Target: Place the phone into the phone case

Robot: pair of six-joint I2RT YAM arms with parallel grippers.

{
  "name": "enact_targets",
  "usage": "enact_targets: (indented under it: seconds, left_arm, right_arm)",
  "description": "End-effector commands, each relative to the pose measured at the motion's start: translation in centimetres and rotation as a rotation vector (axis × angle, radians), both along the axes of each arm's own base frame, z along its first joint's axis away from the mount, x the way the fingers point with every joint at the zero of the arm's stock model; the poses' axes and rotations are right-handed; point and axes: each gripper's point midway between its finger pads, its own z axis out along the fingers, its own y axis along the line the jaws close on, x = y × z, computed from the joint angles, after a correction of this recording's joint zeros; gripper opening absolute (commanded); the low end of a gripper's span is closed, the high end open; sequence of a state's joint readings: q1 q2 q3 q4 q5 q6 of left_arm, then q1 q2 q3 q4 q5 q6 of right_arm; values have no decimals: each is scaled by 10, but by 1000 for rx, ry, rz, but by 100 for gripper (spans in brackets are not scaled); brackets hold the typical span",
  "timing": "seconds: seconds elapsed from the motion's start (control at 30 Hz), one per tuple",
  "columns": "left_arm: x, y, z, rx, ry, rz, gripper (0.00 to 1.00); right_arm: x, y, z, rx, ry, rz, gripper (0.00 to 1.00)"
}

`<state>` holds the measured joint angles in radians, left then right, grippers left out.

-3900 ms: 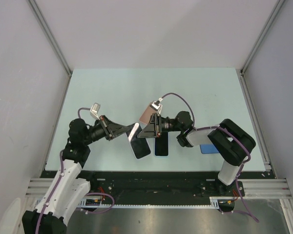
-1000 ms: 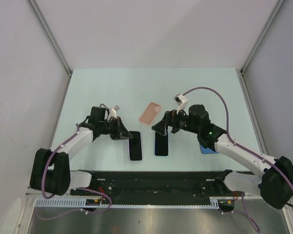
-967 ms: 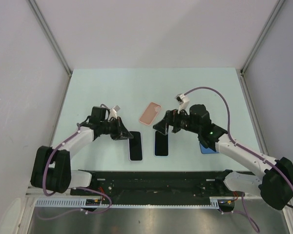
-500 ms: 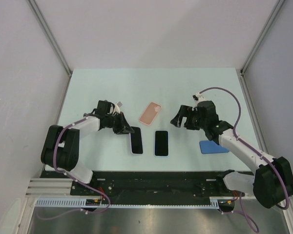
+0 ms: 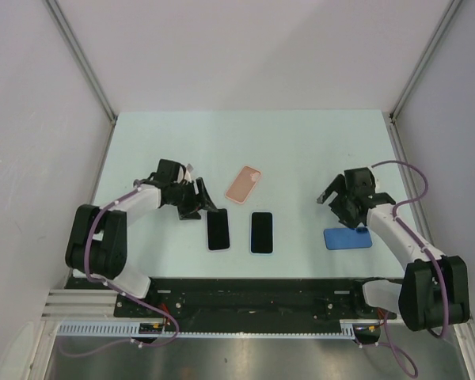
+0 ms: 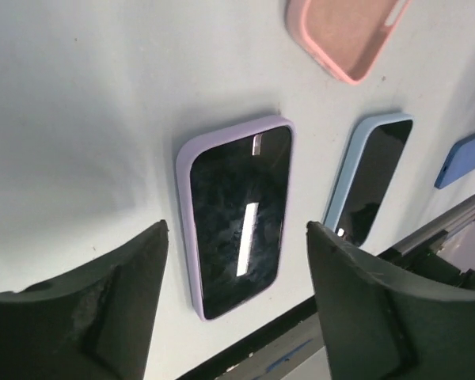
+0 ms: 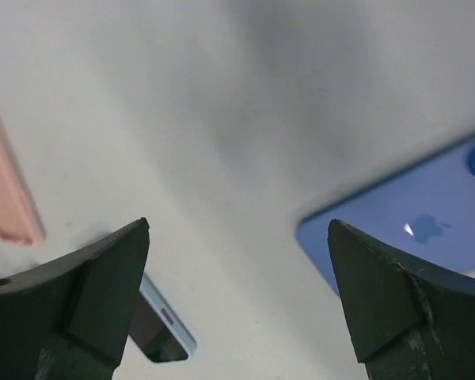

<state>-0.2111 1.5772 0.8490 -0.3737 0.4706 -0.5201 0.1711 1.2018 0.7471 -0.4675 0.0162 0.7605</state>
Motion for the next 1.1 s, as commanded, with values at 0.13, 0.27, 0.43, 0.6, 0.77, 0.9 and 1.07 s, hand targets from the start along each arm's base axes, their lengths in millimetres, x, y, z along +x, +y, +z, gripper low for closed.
enact_targets:
  seconds: [0.13,0.27,0.43,0.6,0.77,0.9,1.07]
  left_arm:
    - [12,7,80,15,-253,6,100]
    - [3,10,89,17,-286,-23,100]
    - [-20,8,90,-27,-285,-77,100]
    - [-29,12,96,-30,-333,-88,100]
    - [-32,11,99,-53,-343,-105,100]
    - [-34,6,98,-88,-324,-119,100]
    - [-34,6,102,-104,-342,-115,100]
  right_arm:
    - [-42,-64,-23,-133,243,-404,100]
    - [-47,-78,-32,-160,308,-481,100]
    - [-56,-87,-46,-150,432,-563,99]
    - [-60,-91,-51,-175,505,-630,98]
    - [-59,-99,-59,-154,532,-723,98]
    - [-62,-97,-66,-150,580,-751,97]
    - [-64,-92,-76,-129,630,-769,93]
